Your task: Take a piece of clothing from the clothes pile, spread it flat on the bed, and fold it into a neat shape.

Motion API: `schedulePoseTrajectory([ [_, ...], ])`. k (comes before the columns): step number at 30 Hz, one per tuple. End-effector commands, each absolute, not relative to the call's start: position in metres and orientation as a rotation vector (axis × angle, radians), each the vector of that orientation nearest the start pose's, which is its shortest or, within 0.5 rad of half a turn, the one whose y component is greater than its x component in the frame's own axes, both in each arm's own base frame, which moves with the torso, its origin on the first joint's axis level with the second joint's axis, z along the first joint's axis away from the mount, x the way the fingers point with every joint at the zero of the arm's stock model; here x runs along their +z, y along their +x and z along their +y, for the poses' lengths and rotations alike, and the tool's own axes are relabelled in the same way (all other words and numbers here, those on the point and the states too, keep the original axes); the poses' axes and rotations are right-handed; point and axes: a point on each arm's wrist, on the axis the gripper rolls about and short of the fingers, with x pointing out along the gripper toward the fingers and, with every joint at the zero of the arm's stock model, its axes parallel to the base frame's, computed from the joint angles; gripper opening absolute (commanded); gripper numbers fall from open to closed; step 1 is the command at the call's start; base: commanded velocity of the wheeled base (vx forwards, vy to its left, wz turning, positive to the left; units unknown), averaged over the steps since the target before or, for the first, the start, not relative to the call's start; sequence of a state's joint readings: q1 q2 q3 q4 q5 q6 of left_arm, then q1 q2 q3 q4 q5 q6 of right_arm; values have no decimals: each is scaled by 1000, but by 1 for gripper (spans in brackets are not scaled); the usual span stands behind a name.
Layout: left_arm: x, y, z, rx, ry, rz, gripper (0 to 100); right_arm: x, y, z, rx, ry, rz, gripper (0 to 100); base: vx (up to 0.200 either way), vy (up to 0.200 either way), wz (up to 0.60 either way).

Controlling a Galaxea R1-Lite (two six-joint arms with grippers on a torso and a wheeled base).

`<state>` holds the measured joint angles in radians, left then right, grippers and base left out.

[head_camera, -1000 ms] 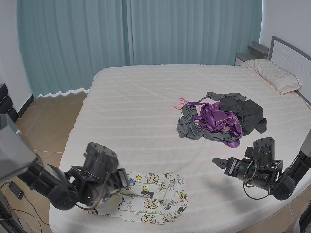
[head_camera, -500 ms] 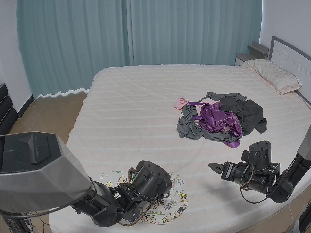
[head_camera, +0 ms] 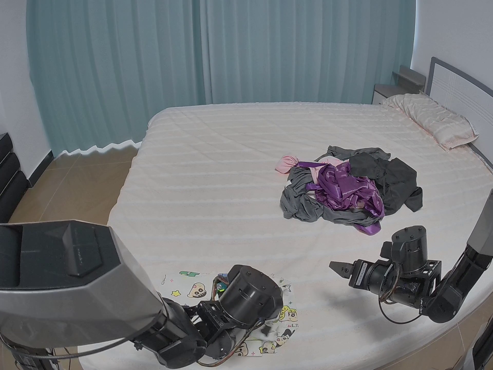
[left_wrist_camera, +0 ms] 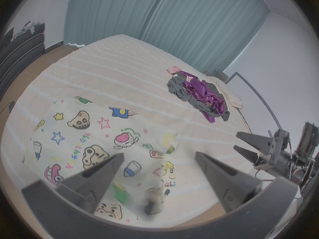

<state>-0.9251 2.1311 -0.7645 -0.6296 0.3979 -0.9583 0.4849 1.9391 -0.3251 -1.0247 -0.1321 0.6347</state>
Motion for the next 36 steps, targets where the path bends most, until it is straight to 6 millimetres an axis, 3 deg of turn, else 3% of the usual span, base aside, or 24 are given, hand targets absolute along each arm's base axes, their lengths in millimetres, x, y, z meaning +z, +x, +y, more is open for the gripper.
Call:
schedulePoseTrajectory([
  [1, 31, 198, -273, -188, -444, 758, 100, 41, 233, 119, 145, 427, 661, 100, 0, 0, 0],
  [6, 36, 190, -268, -140, -438, 702, 100, 41, 233, 119, 145, 428, 661, 100, 0, 0, 0],
  [14, 84, 176, -239, -169, -558, 633, 100, 41, 233, 120, 148, 429, 664, 100, 0, 0, 0],
  [15, 99, 171, -222, -171, -592, 608, 100, 41, 231, 122, 164, 433, 669, 100, 0, 0, 0],
  [18, 109, 166, -201, -174, -627, 601, 100, 41, 229, 126, 180, 431, 675, 100, 0, 0, 0],
  [19, 113, 164, -182, -156, -650, 598, 100, 40, 228, 129, 192, 428, 682, 100, 0, 0, 0],
  [24, 111, 161, -143, -77, -741, 616, 100, 34, 230, 138, 242, 456, 724, 100, 0, 0, 0],
  [28, 108, 149, -124, -46, -808, 636, 100, 37, 233, 154, 303, 485, 714, 100, 0, 0, 0],
  [32, 104, 143, -119, -49, -843, 673, 100, 33, 234, 163, 323, 476, 723, 100, 0, 0, 0],
  [33, 98, 139, -116, -41, -915, 734, 100, 23, 233, 177, 353, 453, 752, 100, 0, 0, 0],
  [36, 96, 140, -111, -17, -944, 744, 100, 17, 232, 184, 366, 443, 769, 100, -67, 0, 0],
])
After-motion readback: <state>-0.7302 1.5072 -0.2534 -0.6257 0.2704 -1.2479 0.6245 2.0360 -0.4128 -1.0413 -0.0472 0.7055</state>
